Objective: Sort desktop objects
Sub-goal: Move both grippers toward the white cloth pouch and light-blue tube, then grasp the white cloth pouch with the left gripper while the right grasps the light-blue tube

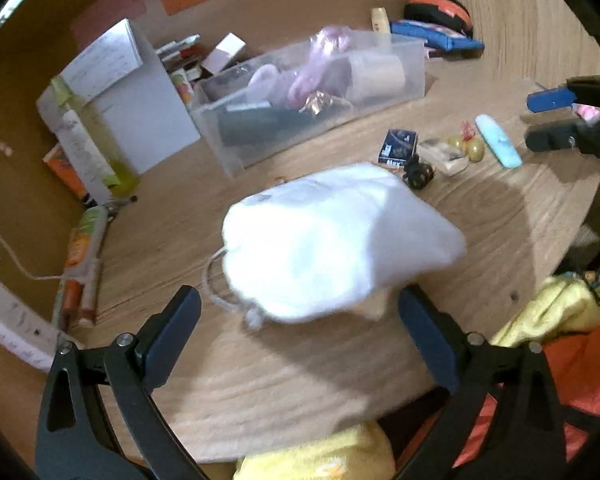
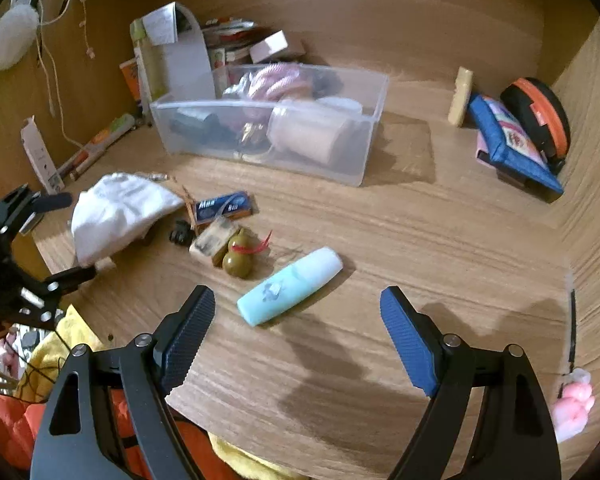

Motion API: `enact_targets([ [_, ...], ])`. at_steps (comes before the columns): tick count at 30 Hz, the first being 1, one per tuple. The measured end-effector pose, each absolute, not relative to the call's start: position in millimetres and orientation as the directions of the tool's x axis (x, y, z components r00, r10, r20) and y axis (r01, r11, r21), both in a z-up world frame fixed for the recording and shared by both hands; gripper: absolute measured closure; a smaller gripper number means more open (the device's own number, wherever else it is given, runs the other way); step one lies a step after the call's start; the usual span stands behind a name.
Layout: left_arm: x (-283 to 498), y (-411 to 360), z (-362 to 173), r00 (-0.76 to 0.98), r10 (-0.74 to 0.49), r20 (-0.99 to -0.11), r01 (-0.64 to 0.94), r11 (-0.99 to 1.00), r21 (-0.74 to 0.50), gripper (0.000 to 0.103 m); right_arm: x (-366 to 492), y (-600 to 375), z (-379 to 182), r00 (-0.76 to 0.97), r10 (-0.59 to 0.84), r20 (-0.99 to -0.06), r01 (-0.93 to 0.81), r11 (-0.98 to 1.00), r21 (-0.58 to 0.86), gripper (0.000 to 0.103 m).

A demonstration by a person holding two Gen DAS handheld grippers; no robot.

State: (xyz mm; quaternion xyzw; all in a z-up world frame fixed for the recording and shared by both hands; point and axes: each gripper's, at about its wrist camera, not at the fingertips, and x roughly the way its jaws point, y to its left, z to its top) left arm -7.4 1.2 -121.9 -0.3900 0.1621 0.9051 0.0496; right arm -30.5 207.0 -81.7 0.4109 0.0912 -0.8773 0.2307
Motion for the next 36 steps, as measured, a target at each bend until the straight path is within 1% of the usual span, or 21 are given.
enact_targets([
  [4, -25, 4, -121, -0.675, -0.005, -0.738, -0.229, -0.949, 0.216, 0.003, -33, 204, -92, -0.525, -0.331, -0.785, 0.486, -0.873, 0.043, 0.020],
  [8, -39, 6, -125, -0.659, 0.014, -0.752, -0.226, -0.957, 0.181, 0.003, -42, 200, -96, -0.494, -0.359, -0.792, 0.479, -0.872, 0.097, 0.022],
  [10, -43, 5, -124, -0.662, 0.027, -0.749, -0.220, -0.962, 0.160, 0.003, -47, 197, -99, -0.482, -0.374, -0.793, 0.471, -0.873, 0.126, 0.029],
  [11, -45, 3, -123, -0.661, 0.040, -0.749, -0.220, -0.965, 0.142, 0.004, -50, 196, -100, -0.476, -0.369, -0.798, 0.468, -0.875, 0.125, 0.038],
  [12, -46, 0, -122, -0.661, 0.057, -0.749, -0.218, -0.969, 0.119, 0.005, -52, 194, -100, -0.490, -0.355, -0.796, 0.464, -0.880, 0.107, 0.044],
  [13, -47, -2, -120, -0.660, 0.070, -0.748, -0.218, -0.971, 0.102, 0.008, -54, 193, -100, -0.489, -0.347, -0.800, 0.462, -0.881, 0.100, 0.046],
  [15, -48, -6, -117, -0.662, 0.092, -0.743, -0.219, -0.973, 0.075, 0.014, -57, 195, -99, -0.486, -0.347, -0.802, 0.461, -0.882, 0.102, 0.057],
  [16, -48, -9, -115, -0.662, 0.105, -0.742, -0.220, -0.974, 0.059, 0.020, -58, 197, -99, -0.482, -0.347, -0.805, 0.461, -0.881, 0.103, 0.059],
  [18, -50, -15, -113, -0.657, 0.136, -0.741, -0.227, -0.974, 0.022, 0.023, -62, 200, -99, -0.483, -0.340, -0.807, 0.461, -0.882, 0.096, 0.072],
  [22, -56, -17, -111, -0.647, 0.158, -0.746, -0.230, -0.973, -0.006, 0.024, -69, 203, -99, -0.491, -0.311, -0.814, 0.454, -0.889, 0.066, 0.073],
  [25, -64, -13, -113, -0.634, 0.148, -0.759, -0.226, -0.974, -0.001, 0.021, -73, 195, -100, -0.497, -0.298, -0.815, 0.461, -0.886, 0.043, 0.072],
  [27, -70, -10, -114, -0.633, 0.151, -0.759, -0.227, -0.974, -0.005, 0.021, -72, 187, -100, -0.511, -0.286, -0.811, 0.478, -0.879, 0.010, 0.074],
  [28, -72, -10, -114, -0.636, 0.154, -0.756, -0.225, -0.974, -0.009, 0.024, -71, 185, -101, -0.519, -0.284, -0.807, 0.481, -0.877, -0.001, 0.076],
  [29, -74, -10, -114, -0.640, 0.162, -0.751, -0.227, -0.974, -0.016, 0.033, -70, 184, -101, -0.523, -0.283, -0.804, 0.484, -0.875, -0.007, 0.080],
  [30, -76, -10, -113, -0.641, 0.180, -0.746, -0.233, -0.972, -0.034, 0.036, -70, 184, -100, -0.518, -0.292, -0.804, 0.489, -0.872, 0.001, 0.080],
  [32, -78, -12, -111, -0.641, 0.214, -0.737, -0.243, -0.968, -0.069, 0.047, -72, 186, -99, -0.500, -0.320, -0.804, 0.490, -0.871, 0.041, 0.080],
  [33, -79, -14, -108, -0.644, 0.232, -0.729, -0.246, -0.965, -0.090, 0.048, -74, 188, -98, -0.488, -0.339, -0.804, 0.489, -0.869, 0.070, 0.080],
  [36, -79, -20, -102, -0.655, 0.260, -0.710, -0.243, -0.962, -0.127, 0.050, -76, 194, -95, -0.493, -0.348, -0.797, 0.476, -0.875, 0.087, 0.080],
])
